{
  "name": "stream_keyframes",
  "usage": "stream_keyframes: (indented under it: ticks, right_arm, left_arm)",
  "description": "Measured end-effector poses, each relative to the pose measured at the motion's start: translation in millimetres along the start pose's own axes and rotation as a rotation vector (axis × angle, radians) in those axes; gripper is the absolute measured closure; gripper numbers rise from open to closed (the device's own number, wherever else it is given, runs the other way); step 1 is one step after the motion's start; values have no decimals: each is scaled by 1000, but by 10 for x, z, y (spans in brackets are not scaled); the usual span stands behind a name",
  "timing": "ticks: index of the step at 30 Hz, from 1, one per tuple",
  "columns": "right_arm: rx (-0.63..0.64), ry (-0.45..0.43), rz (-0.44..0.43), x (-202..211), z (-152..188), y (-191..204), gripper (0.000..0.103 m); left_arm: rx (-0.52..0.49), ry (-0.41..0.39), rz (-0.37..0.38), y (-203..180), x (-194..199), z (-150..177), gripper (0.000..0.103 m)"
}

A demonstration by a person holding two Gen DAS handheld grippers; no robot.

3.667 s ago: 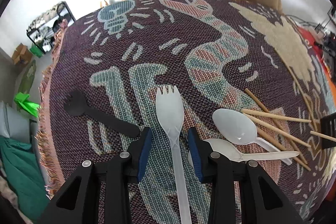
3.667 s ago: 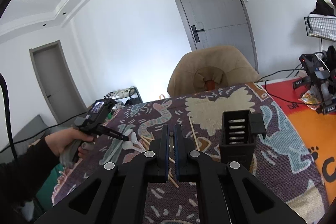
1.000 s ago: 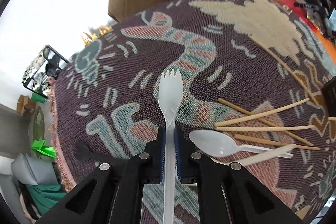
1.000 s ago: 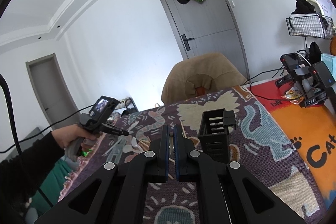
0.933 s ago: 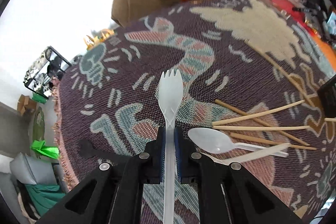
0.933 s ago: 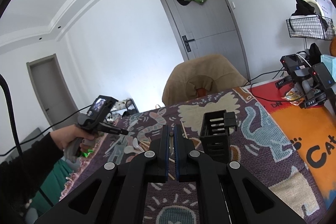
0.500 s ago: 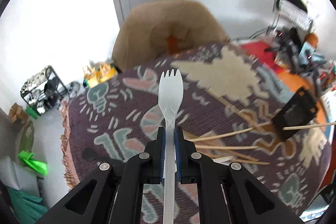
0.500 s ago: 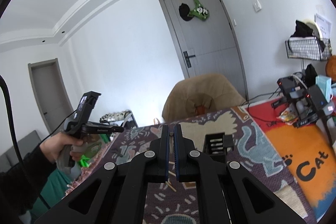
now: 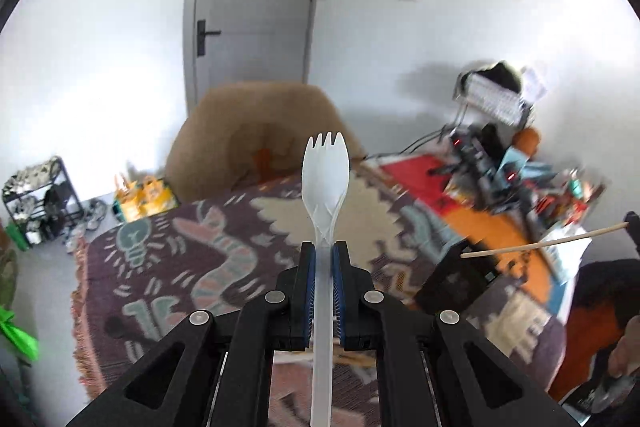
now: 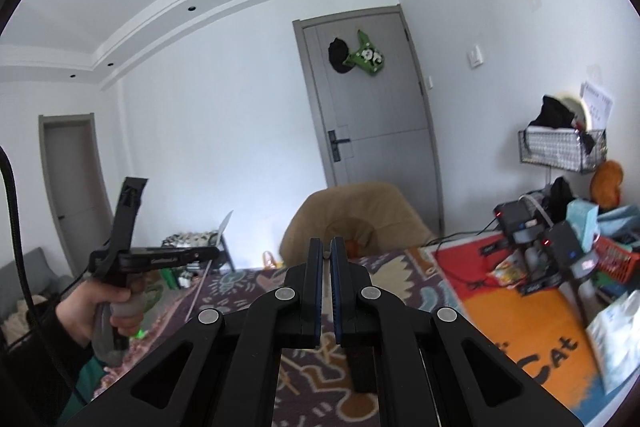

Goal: Organize utensils
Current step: 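Carry the white spork with the left gripper over the black holder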

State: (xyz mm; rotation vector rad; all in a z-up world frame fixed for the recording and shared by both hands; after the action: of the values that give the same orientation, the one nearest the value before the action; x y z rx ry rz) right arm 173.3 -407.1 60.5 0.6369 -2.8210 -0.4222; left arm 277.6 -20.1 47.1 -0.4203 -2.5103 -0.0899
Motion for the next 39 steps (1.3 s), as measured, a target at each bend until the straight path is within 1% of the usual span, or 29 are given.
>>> stream_keyframes:
  ticks: [2, 5, 9, 12, 17, 20, 23, 24, 26, 27, 28, 31, 33, 36, 39]
  right_arm:
    - [19, -7, 28, -5, -47, -23, 97]
    - [33, 2, 62, -41, -90, -73, 97]
    - [59, 64, 95, -124, -78, -106, 98]
    - [71, 108, 90, -163, -52, -98, 98]
    - [102, 155, 87, -283, -11, -59, 98]
    - [109, 175, 85, -435, 59, -37, 98]
    - [89, 192, 90, -594, 181, -71, 98]
    - [75, 199, 92, -623, 212, -100, 95]
    - [13, 216, 85, -646, 299, -221, 78]
    - [-20, 208, 88, -620, 335, -295, 63]
    - [-47, 197, 92, -582, 371, -353, 57]
    - [-148, 172, 95, -424, 478, -589, 57]
    - [-215, 148, 112, -270, 537, -765, 56]
    - [-285, 114, 138, -61, 625, -968, 56]
    - [-324, 93, 166, 77, 699, -1103, 54]
  left_arm:
    - [1, -40, 26, -103, 12, -34, 94]
    - [7, -67, 66, -224, -31, -59, 94]
    - [9, -103, 104, -375, -87, -89, 94]
    - [27, -139, 146, -481, -110, -123, 94]
    - [21, -179, 183, -671, -155, -182, 94]
    - [20, -195, 200, -771, -190, -220, 94]
    - [29, -220, 214, -848, -210, -252, 94]
    - [34, -229, 219, -874, -220, -261, 94]
    - [35, -235, 221, -920, -255, -276, 94]
    - [34, -237, 222, -940, -270, -281, 94]
    - [35, -241, 225, -960, -280, -283, 94]
    - [30, -258, 225, -1027, -298, -300, 94]
    - [26, -276, 228, -1093, -309, -319, 94]
    - [24, -294, 236, -1172, -342, -353, 94]
    - [27, -314, 242, -1257, -395, -384, 94]
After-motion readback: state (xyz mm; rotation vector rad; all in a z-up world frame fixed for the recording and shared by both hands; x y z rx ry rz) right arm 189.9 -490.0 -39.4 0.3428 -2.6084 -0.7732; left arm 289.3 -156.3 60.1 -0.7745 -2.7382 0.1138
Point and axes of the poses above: each gripper's, at about its wrist camera, not at the fingertips, and x roughly against the way its jaws point, y to its left, z to its underside, the point moved 2 cm from there along -x, roughly the way its jaws point, and after that the axes turned 7 degrees about -x, right-handed, at the moved point
